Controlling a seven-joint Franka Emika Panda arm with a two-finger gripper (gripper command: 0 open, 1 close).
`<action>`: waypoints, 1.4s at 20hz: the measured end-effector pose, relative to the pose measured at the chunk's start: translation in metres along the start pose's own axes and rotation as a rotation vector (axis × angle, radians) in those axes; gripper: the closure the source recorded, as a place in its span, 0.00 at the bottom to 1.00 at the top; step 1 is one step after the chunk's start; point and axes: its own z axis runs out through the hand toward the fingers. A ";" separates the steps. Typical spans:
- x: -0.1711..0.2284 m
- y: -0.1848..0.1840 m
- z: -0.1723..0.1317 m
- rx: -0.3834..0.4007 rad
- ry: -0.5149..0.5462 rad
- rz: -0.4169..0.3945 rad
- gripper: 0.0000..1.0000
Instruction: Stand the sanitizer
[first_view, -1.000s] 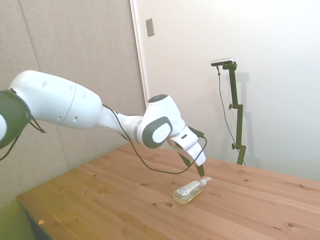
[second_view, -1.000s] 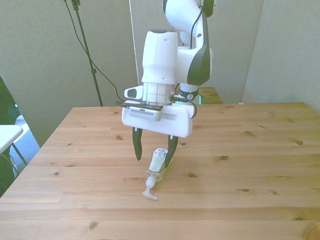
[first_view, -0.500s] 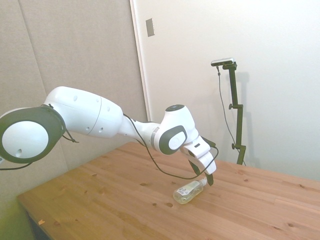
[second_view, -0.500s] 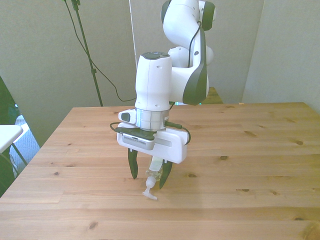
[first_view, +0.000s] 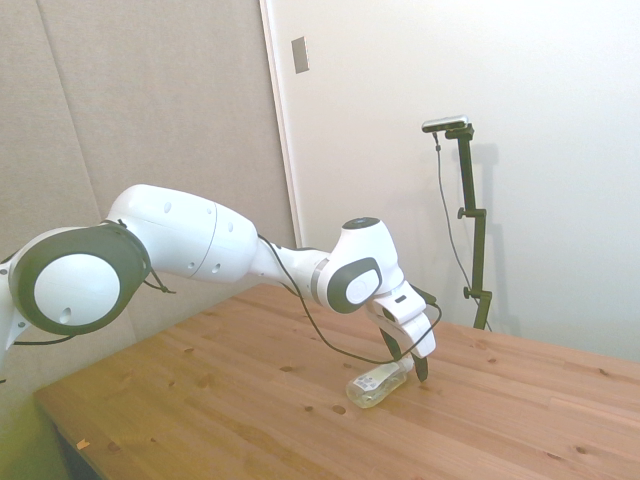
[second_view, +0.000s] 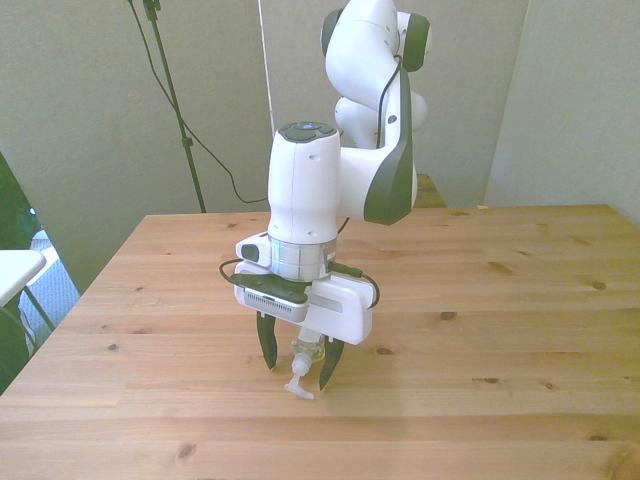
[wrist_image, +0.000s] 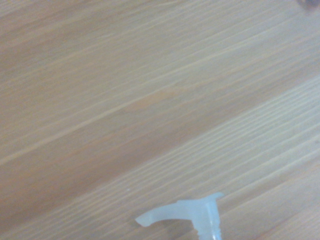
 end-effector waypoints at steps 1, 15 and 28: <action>0.000 0.000 0.000 0.000 -0.001 0.001 1.00; 0.006 -0.008 0.002 -0.011 -0.002 0.001 1.00; 0.006 -0.017 -0.013 -0.002 0.026 0.039 1.00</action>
